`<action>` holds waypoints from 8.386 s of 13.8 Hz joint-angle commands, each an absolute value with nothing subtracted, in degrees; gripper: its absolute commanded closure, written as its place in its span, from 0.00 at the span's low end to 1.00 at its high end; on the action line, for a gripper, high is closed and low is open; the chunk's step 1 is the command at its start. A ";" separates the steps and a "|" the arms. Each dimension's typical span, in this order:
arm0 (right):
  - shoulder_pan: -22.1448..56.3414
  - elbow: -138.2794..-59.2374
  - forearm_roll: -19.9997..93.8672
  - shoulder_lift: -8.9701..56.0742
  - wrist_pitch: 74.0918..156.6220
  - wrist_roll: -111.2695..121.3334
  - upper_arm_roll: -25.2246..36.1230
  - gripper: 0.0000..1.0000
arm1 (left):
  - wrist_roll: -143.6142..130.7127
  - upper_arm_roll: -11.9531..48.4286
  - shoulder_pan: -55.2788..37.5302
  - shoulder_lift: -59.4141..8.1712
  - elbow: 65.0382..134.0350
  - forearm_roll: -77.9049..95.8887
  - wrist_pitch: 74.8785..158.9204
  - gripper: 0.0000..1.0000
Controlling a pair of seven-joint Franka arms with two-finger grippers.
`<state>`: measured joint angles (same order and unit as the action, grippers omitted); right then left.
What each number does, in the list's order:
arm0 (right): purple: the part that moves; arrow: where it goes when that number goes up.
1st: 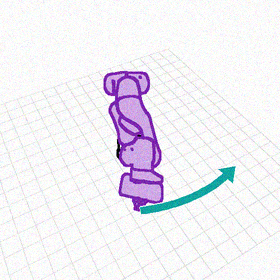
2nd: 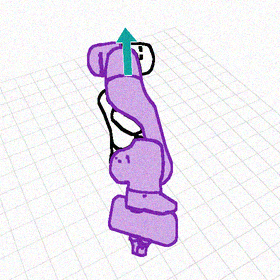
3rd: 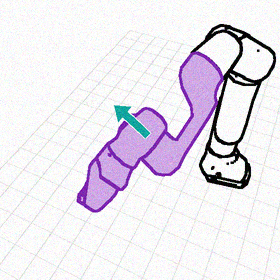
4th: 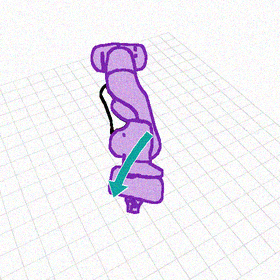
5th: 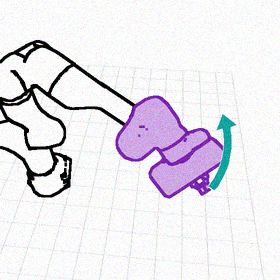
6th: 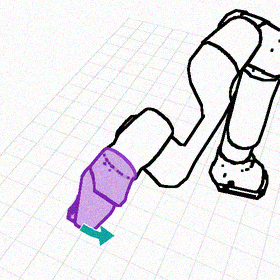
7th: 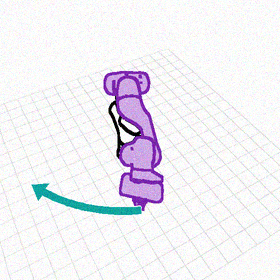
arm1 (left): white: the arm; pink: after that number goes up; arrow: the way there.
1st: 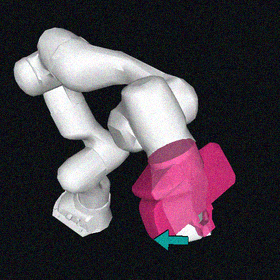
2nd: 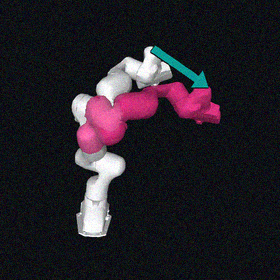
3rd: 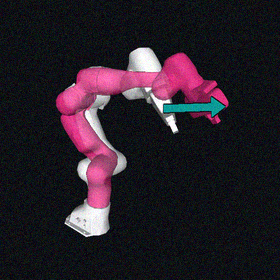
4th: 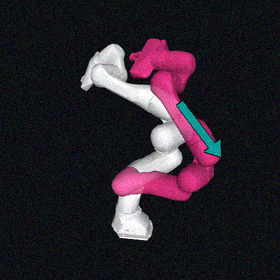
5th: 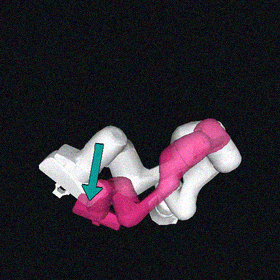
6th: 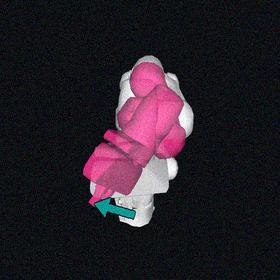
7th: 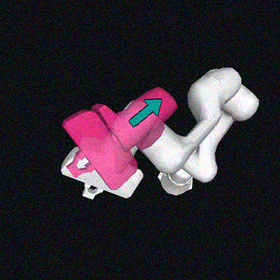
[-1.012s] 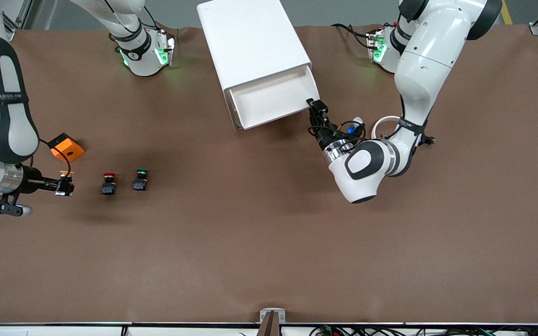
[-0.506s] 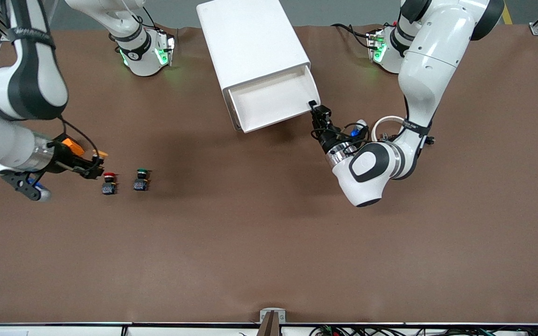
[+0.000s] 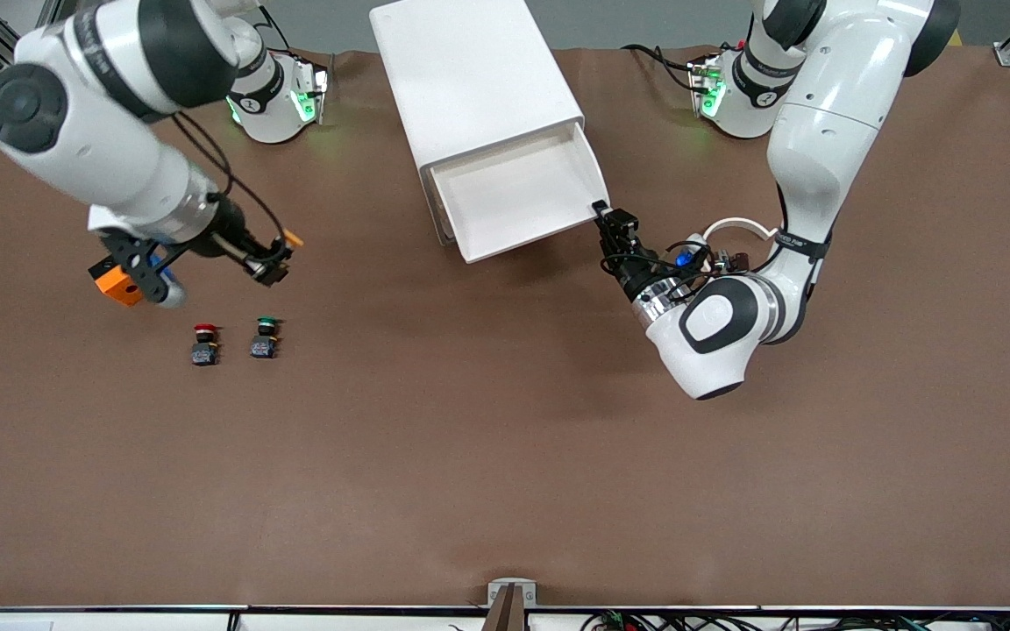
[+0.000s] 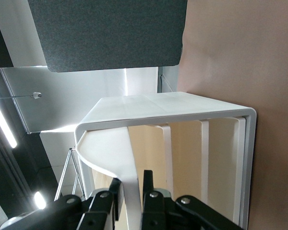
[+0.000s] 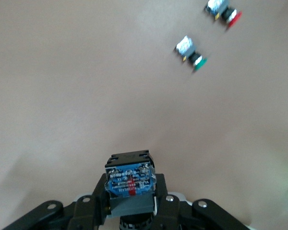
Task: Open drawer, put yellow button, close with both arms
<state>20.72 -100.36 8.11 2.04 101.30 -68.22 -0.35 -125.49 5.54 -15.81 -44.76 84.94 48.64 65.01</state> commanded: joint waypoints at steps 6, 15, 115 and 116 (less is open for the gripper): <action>37.16 -96.15 8.97 0.97 100.99 -99.72 0.53 1.00 | -125.77 5.27 -16.08 -45.88 83.23 47.02 64.16 0.22; 45.87 -88.25 6.86 9.13 101.51 -121.80 0.53 1.00 | -127.80 5.98 -16.79 -45.35 83.14 46.85 63.20 0.00; 2.12 -77.60 2.11 5.54 75.50 -7.47 1.14 0.00 | -71.72 24.61 -28.47 -26.81 93.08 -2.64 113.03 0.00; 1.76 -79.35 1.50 4.32 75.76 -7.47 1.14 0.00 | -71.81 25.04 -28.91 -26.89 93.08 -2.64 113.03 0.00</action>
